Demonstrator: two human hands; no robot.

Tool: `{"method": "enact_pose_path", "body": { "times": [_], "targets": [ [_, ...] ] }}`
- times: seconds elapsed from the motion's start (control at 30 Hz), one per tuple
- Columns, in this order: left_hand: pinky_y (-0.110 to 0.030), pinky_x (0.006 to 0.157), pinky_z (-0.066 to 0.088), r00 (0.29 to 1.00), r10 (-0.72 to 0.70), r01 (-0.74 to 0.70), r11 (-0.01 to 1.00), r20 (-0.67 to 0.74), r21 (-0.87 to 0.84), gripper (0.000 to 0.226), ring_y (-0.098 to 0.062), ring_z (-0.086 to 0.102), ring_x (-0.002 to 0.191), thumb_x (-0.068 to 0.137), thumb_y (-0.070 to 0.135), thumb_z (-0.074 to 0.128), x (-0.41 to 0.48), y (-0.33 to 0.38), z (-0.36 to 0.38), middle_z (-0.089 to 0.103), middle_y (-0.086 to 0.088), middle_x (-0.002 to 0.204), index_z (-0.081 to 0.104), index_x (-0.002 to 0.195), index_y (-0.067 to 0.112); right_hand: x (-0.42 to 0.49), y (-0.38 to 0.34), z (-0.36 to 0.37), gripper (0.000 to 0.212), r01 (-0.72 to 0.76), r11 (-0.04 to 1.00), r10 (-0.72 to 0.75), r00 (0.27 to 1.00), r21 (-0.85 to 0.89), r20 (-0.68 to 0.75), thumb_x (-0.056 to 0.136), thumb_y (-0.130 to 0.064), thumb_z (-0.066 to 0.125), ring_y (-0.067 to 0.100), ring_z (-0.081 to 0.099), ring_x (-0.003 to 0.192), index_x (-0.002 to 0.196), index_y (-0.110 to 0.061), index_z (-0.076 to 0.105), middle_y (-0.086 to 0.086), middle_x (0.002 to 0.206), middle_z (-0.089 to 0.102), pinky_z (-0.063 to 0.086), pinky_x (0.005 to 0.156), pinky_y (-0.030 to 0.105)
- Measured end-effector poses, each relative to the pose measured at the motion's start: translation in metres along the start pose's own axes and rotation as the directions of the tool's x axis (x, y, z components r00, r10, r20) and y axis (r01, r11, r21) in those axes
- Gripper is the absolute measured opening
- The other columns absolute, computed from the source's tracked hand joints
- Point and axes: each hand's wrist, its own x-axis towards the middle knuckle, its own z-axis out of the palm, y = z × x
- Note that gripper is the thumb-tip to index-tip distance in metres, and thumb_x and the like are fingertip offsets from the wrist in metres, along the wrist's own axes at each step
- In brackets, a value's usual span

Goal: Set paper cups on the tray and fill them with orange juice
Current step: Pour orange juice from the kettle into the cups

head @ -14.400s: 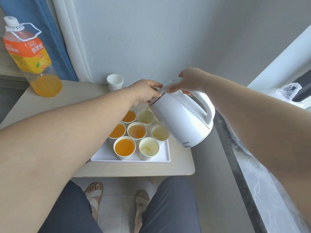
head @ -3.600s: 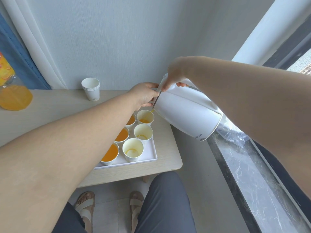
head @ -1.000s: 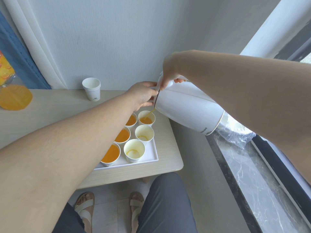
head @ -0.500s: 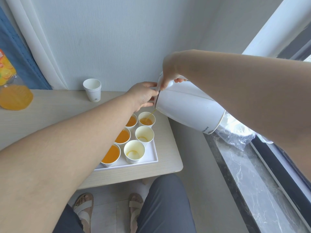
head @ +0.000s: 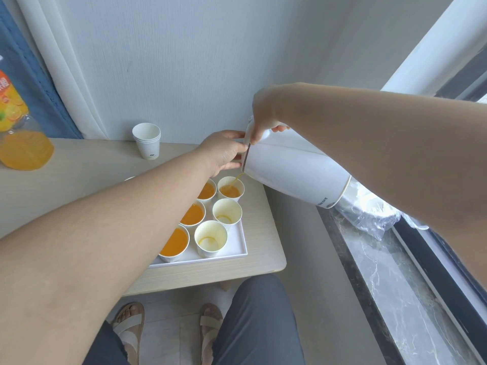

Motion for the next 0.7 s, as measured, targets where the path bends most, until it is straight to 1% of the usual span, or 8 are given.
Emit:
{"method": "enact_pose_path", "body": {
  "times": [0.13,0.23,0.3,0.37,0.4,0.5,0.63,0.7],
  "targets": [
    [-0.036,0.088,0.051,1.000,0.002,-0.002,1.000,-0.003,0.005,0.036,-0.025,0.062,0.109,0.093,0.001,0.056,-0.001,-0.001,-0.002,0.063,-0.008,0.116,0.057,0.126,0.015,0.002,-0.002,0.000,0.046,0.010,0.999,-0.010,1.000,-0.044,0.009,0.090,-0.049,0.055,0.016,0.044,0.057,0.066,-0.010,0.049,0.002,0.066,0.051,0.036,0.075,0.030],
    [-0.034,0.085,0.051,1.000,-0.005,0.005,1.000,-0.008,0.002,0.034,-0.024,0.062,0.106,0.093,0.003,0.057,-0.001,-0.001,-0.003,0.063,-0.007,0.114,0.057,0.125,0.016,0.002,-0.003,-0.001,0.046,0.023,0.998,-0.023,1.000,-0.051,0.006,0.089,-0.048,0.057,0.016,0.044,0.056,0.065,-0.011,0.049,0.001,0.063,0.052,0.035,0.060,0.030],
    [-0.032,0.083,0.052,1.000,-0.005,0.005,1.000,-0.011,-0.002,0.034,-0.024,0.062,0.105,0.093,0.004,0.057,-0.001,-0.001,-0.003,0.064,-0.007,0.113,0.057,0.124,0.017,0.003,-0.005,-0.002,0.046,0.031,0.997,-0.031,1.000,-0.068,0.002,0.089,-0.049,0.057,0.015,0.044,0.056,0.064,-0.011,0.049,0.000,0.046,0.055,0.032,0.055,0.030],
    [-0.032,0.082,0.052,1.000,-0.005,0.005,1.000,-0.013,-0.005,0.034,-0.024,0.062,0.105,0.093,0.004,0.057,-0.001,-0.001,-0.004,0.064,-0.007,0.112,0.057,0.124,0.017,0.003,-0.008,-0.002,0.047,0.035,0.994,-0.035,0.999,-0.100,0.008,0.089,-0.051,0.056,0.016,0.045,0.057,0.064,-0.012,0.047,-0.005,0.025,0.045,0.033,0.058,0.031],
    [-0.032,0.083,0.052,1.000,-0.005,0.005,1.000,-0.015,-0.006,0.034,-0.024,0.062,0.105,0.093,0.004,0.057,-0.001,-0.002,-0.004,0.063,-0.007,0.113,0.057,0.125,0.016,0.004,-0.009,-0.003,0.047,0.037,0.992,-0.036,0.999,-0.117,0.009,0.089,-0.052,0.055,0.017,0.046,0.059,0.063,-0.012,0.047,-0.007,0.021,0.040,0.035,0.063,0.031],
    [-0.032,0.083,0.052,1.000,-0.004,0.003,1.000,-0.020,-0.015,0.035,-0.023,0.062,0.105,0.093,0.004,0.058,-0.002,-0.003,-0.005,0.063,-0.007,0.115,0.057,0.126,0.016,0.005,-0.010,-0.003,0.048,0.043,0.989,-0.043,0.999,-0.143,0.004,0.088,-0.052,0.056,0.019,0.048,0.062,0.063,-0.014,0.045,-0.008,0.021,0.040,0.037,0.074,0.029],
    [-0.029,0.079,0.052,1.000,-0.008,0.007,0.999,-0.019,-0.038,0.033,-0.022,0.062,0.103,0.093,0.004,0.059,-0.002,-0.003,-0.006,0.063,-0.007,0.113,0.057,0.123,0.017,0.007,-0.010,-0.001,0.047,0.058,0.991,-0.061,0.998,-0.122,-0.024,0.088,-0.050,0.057,0.017,0.048,0.061,0.062,-0.014,0.044,-0.002,0.049,0.055,0.034,0.058,0.029],
    [-0.030,0.080,0.052,1.000,-0.008,0.007,0.999,-0.023,-0.040,0.031,-0.023,0.062,0.104,0.093,0.004,0.059,-0.001,-0.003,-0.007,0.063,-0.007,0.114,0.058,0.121,0.018,0.007,-0.011,-0.001,0.047,0.057,0.991,-0.062,0.997,-0.121,-0.038,0.088,-0.050,0.057,0.014,0.045,0.056,0.062,-0.014,0.045,-0.005,0.035,0.052,0.029,0.054,0.025]
  ]
}}
